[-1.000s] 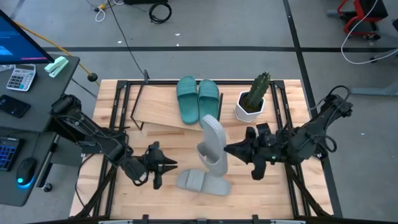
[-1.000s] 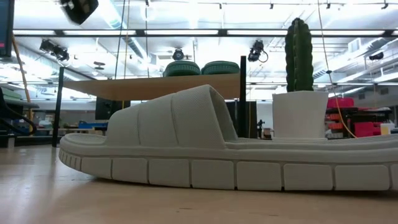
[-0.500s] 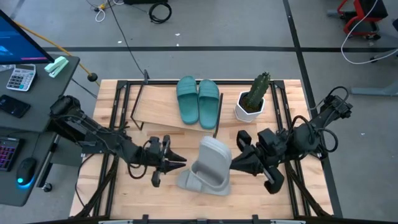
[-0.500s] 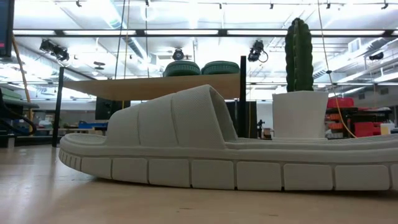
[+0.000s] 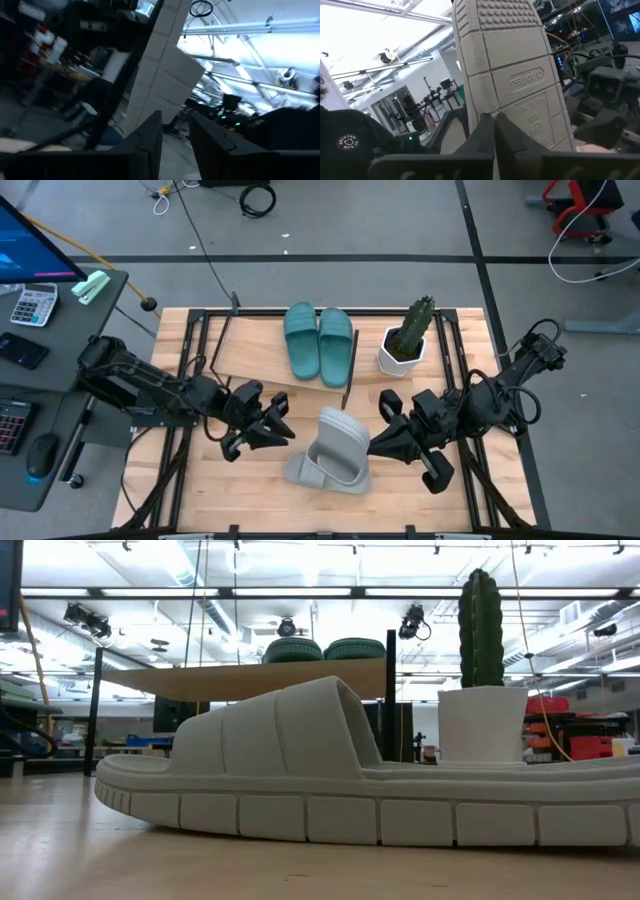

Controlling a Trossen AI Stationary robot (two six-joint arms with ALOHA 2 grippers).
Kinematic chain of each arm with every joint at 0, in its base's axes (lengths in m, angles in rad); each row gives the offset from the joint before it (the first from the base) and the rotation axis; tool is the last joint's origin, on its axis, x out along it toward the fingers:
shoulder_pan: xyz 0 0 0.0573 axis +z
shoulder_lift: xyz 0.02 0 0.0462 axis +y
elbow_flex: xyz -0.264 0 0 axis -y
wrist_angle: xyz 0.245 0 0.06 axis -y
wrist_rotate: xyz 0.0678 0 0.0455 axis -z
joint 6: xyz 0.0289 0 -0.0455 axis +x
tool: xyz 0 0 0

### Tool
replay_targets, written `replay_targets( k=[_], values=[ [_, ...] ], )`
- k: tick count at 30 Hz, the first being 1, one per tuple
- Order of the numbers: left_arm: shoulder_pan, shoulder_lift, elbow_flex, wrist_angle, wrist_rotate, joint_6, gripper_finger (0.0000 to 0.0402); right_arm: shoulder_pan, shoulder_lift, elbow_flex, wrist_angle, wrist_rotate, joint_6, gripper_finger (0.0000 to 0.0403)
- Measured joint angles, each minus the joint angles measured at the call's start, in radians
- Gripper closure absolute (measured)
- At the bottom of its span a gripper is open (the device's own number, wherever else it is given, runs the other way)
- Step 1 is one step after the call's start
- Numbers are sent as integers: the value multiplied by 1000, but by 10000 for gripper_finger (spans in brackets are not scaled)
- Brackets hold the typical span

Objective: Pick and place slides into the shelf
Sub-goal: Put the gray slide on the shelf

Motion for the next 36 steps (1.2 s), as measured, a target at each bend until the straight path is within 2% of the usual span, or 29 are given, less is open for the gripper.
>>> replay_targets(
  k=[4, 9, 15, 21, 25, 36],
  values=[
    [16, 2, 0, -3, 37, -57, 273, -28, 0, 0, 16, -23, -18, 403],
    [18, 2, 0, -2, 40, -23, 229, -83, -2, 0, 67, -55, -58, 403],
    [19, 2, 0, -2, 40, -8, 195, -151, -1, 0, 82, -122, -28, 403],
    [19, 3, 0, -39, 17, 4, 186, -196, 0, 0, 136, -182, -15, 403],
    [24, 3, 0, -65, -22, 37, 186, -200, -1, 0, 130, -190, 13, 403],
    [65, 3, 0, -76, -22, 36, 182, -208, 65, 0, 150, -203, 46, 403]
  ],
)
